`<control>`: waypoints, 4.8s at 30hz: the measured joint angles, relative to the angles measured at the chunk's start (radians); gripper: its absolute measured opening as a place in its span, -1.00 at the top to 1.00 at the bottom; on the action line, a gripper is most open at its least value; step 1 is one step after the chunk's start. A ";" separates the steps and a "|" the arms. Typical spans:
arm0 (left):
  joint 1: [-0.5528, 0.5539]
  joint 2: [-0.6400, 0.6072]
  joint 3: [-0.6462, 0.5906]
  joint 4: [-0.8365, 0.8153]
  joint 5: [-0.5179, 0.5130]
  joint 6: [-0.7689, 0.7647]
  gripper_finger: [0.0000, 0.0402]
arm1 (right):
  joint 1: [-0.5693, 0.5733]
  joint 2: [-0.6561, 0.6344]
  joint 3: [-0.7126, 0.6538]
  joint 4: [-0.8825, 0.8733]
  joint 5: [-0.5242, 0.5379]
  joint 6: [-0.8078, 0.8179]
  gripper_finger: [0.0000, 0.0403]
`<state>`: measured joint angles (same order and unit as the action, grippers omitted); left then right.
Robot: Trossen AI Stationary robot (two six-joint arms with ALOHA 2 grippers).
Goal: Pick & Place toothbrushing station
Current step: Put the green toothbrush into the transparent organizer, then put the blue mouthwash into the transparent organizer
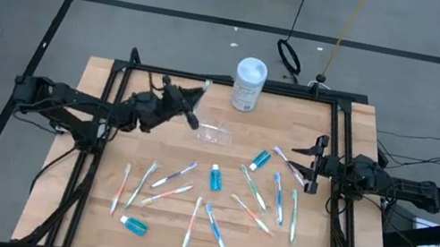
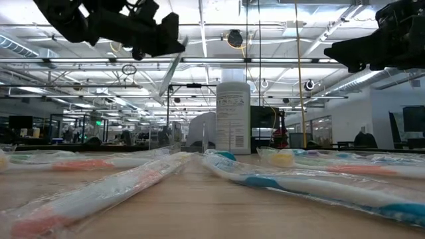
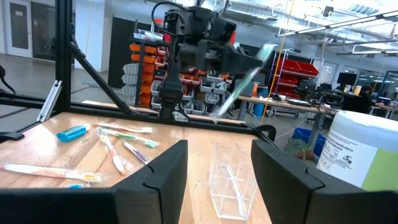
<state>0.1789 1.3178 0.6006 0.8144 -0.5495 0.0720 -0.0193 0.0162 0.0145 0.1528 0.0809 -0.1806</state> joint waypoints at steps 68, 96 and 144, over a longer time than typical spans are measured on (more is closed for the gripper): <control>-0.131 0.025 0.261 -1.020 -0.297 -0.034 0.07 | 0.000 0.000 0.000 -0.010 -0.003 0.143 0.16; -0.171 0.016 0.261 -1.033 0.379 -0.105 0.07 | 0.000 0.000 0.000 -0.038 -0.004 0.218 0.16; -0.290 0.025 0.194 -1.297 0.441 -0.221 0.07 | 0.000 0.000 0.000 0.056 -0.004 0.274 0.16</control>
<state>-0.1107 1.3430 0.7944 -0.4827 -0.1081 -0.1488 -0.0191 0.0158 0.0143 0.2089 0.0769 0.0934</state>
